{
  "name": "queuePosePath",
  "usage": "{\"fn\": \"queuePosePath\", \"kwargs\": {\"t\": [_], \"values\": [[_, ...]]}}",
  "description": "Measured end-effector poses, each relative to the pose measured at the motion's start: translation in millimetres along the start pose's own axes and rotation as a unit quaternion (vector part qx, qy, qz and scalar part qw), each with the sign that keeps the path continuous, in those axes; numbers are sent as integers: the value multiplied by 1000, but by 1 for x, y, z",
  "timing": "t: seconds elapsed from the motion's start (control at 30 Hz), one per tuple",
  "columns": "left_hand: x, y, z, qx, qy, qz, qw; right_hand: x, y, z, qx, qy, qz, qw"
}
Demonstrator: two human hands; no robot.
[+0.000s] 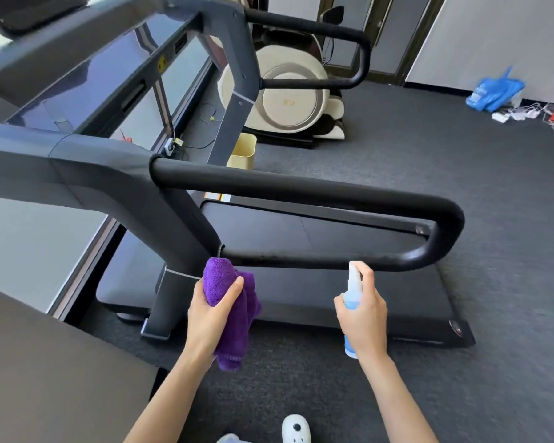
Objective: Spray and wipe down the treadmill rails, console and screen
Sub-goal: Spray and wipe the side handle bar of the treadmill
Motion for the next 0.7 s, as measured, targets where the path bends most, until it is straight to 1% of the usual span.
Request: {"fn": "queuePosePath", "kwargs": {"t": [0.17, 0.27, 0.33, 0.4, 0.57, 0.7], "values": [[9, 26, -1, 12, 8, -15, 1000, -6, -14, 1, -32, -19, 25, 999], [12, 33, -1, 18, 6, -14, 1000, -7, -16, 1, -28, -33, 1, 999], [12, 37, -1, 16, 8, -14, 1000, -8, -19, 8, -13, -20, -17, 1000], [12, 42, 0, 12, 11, -15, 1000, -9, -27, 17, -9, -10, -15, 1000], [16, 59, -5, -5, 6, -31, 999, -12, -60, 38, -24, 9, 44, 999], [23, 68, -10, -9, -5, -33, 999, -20, -72, 43, -27, -9, 71, 997]]}}
Point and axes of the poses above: each hand's wrist, its own x-axis away from the middle knuckle, its own y-axis out of the palm, z = x × y, the point moved 8 cm from there along -x, towards the middle knuckle, and after that the axes turned 9 degrees about y, right-handed, at the moved point
